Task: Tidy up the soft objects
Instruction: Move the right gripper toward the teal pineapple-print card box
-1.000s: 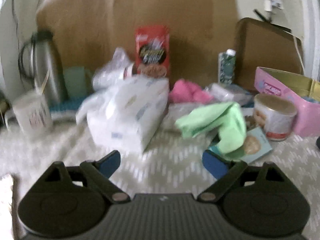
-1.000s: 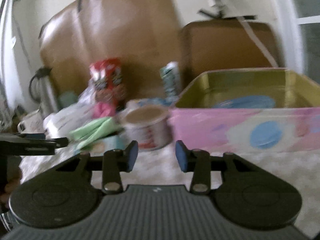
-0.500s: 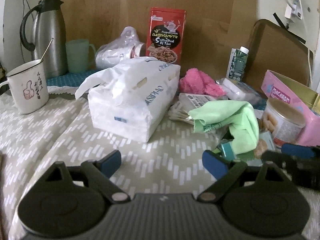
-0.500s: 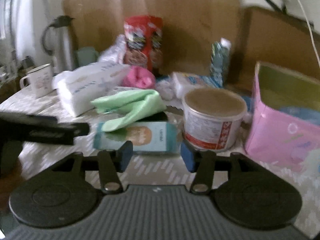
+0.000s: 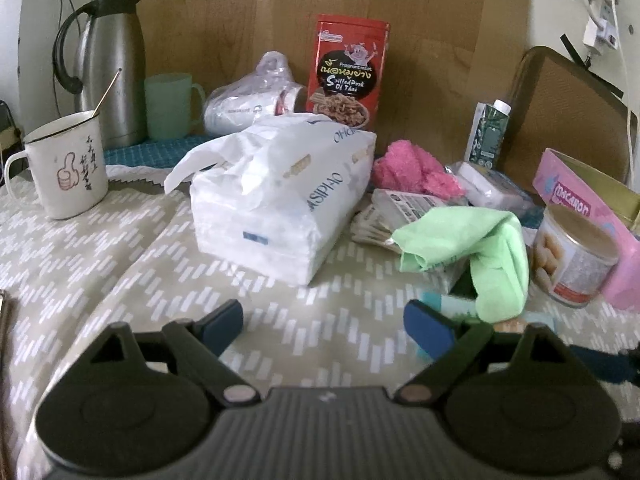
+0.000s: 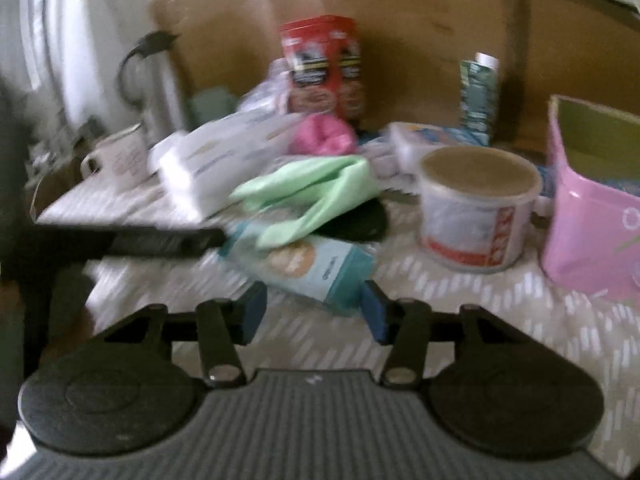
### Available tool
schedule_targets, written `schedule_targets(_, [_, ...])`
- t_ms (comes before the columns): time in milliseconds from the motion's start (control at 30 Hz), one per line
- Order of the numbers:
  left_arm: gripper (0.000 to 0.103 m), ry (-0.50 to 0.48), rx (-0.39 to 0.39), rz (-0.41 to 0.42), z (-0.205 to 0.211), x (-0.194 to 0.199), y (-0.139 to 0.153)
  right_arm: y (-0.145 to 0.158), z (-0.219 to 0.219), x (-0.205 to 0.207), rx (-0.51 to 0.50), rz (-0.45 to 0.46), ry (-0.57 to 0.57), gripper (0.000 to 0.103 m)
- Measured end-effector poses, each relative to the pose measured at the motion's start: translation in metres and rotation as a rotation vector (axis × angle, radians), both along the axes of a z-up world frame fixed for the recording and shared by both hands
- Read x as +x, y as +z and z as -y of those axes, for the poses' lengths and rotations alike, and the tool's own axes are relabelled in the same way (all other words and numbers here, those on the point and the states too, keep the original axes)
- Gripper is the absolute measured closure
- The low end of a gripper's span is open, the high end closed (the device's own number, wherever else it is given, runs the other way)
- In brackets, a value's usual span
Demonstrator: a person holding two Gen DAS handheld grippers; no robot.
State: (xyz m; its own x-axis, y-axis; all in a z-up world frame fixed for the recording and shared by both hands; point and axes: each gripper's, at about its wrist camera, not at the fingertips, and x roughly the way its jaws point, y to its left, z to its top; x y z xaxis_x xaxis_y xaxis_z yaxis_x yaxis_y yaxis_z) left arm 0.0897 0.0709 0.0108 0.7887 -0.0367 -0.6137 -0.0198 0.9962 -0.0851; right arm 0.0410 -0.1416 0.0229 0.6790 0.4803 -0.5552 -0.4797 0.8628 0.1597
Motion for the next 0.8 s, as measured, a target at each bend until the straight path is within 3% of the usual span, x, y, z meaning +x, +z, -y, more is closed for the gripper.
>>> schedule_targets(100, [0.012, 0.0, 0.007, -0.001, 0.001, 0.0, 0.0, 0.002, 0.003, -0.002, -0.037, 0.037, -0.001, 0.045])
schedule_targets(267, [0.011, 0.001, 0.011, -0.003, 0.001, 0.0, 0.0, 0.003, 0.001, 0.016, -0.078, 0.051, 0.038, 0.019])
schedule_targets(367, [0.011, -0.001, 0.018, -0.005, 0.002, 0.001, 0.0, -0.002, -0.01, 0.024, -0.126, 0.045, 0.098, 0.019])
schedule_targets(433, [0.011, 0.017, 0.028, -0.008, 0.001, 0.002, -0.001, -0.002, -0.018, 0.024, -0.146, 0.059, 0.109, 0.021])
schedule_targets(467, [0.011, 0.032, 0.024, -0.008, 0.0, 0.002, 0.0, -0.002, -0.019, 0.024, -0.152, 0.066, 0.1, 0.032])
schedule_targets(633, [0.008, 0.019, 0.034, -0.016, 0.001, 0.003, -0.001, 0.0, -0.01, 0.007, -0.165, 0.078, 0.129, 0.05])
schedule_targets(800, [0.008, 0.019, 0.053, -0.022, 0.004, 0.004, -0.001, -0.001, 0.017, -0.031, -0.166, 0.097, 0.105, 0.053])
